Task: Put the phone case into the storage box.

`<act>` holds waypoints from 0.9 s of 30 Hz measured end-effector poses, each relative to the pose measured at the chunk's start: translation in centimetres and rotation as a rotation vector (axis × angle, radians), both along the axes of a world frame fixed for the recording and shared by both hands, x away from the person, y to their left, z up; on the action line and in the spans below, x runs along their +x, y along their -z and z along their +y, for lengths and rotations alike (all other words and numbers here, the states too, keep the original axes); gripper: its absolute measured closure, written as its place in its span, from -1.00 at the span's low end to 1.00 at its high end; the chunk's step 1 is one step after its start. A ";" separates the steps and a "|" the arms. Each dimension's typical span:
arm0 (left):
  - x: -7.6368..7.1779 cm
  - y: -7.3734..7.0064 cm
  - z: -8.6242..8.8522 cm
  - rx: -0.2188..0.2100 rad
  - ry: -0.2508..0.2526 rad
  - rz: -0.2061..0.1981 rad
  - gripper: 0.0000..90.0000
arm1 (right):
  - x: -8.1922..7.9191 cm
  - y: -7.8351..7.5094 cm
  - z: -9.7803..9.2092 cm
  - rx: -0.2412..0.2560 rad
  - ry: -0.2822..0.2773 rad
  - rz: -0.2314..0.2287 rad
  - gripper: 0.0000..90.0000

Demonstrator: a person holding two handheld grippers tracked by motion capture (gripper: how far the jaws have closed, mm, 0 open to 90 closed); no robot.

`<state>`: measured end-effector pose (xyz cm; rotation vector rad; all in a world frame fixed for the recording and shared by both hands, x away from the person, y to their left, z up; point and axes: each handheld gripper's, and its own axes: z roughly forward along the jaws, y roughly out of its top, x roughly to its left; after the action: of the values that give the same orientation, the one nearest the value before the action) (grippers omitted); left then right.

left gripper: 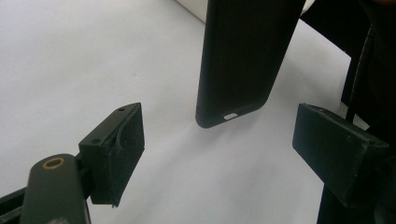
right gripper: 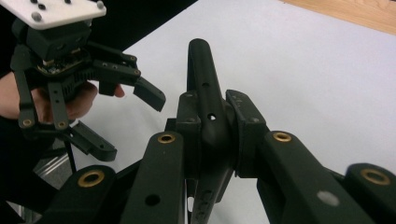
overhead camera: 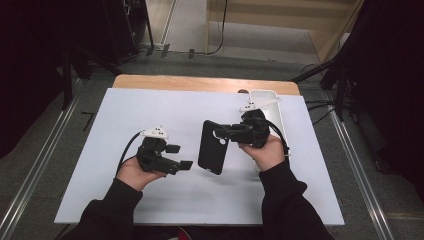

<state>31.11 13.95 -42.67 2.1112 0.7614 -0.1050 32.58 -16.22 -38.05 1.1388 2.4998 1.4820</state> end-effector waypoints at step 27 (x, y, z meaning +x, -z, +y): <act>0.0 -3.5 -0.3 0.001 0.132 0.007 -0.19 | -0.2 -0.4 0.4 -0.016 -0.180 -0.033 0.65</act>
<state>31.07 13.69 -39.14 2.1617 0.6258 -0.1829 32.40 -15.87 -37.69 0.8994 2.6474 1.5023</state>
